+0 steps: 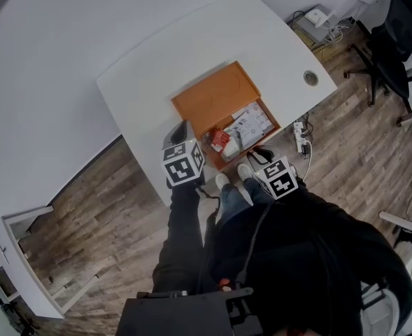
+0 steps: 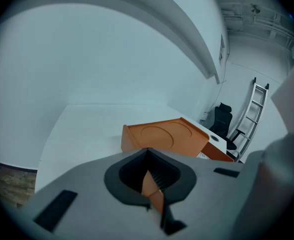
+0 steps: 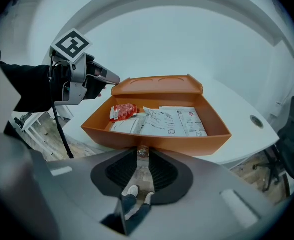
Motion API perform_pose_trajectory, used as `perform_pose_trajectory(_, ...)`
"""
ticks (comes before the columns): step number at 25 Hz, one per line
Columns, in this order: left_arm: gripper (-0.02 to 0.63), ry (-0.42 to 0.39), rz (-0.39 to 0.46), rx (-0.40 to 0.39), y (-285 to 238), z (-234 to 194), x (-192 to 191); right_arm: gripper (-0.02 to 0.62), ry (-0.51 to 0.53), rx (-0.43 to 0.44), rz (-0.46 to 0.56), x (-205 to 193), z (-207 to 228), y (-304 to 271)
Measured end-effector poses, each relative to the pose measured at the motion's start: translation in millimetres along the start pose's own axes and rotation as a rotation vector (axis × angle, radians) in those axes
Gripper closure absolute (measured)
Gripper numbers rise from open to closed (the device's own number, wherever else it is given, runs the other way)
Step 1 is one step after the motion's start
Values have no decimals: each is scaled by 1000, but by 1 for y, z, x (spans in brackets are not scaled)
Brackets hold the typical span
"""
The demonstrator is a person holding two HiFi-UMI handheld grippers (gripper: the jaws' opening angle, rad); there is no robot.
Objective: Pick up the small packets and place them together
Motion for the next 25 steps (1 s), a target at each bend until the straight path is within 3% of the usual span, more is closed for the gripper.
perform_pose_trajectory(7, 609, -5, -3, -6, 1, 0, 0, 518, -15, -2, 6, -2, 2, -1)
perform_pose_trajectory(13, 609, 4, -1, 5, 10, 6, -5, 445, -57, 129, 24, -2, 11, 5)
perform_pose_trajectory(17, 609, 47, 17, -9, 29, 9, -13, 442, -66, 124, 78, 12, 26, 35)
perform_pose_trajectory(21, 609, 98, 31, -13, 47, 11, -21, 442, 37, 88, 161, 50, 35, 63)
perform_pose_trajectory(25, 609, 128, 19, -9, 56, 13, -32, 443, 182, 219, 145, 90, 25, 48)
Point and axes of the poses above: the fingertips, and each gripper's own axes: y backward along the fingers, z to its right, x out of its top, the point moved 9 cm from there along y, backward along the fingers, and after that the axes turned 6 degrees about x, right-handed, at the moved point
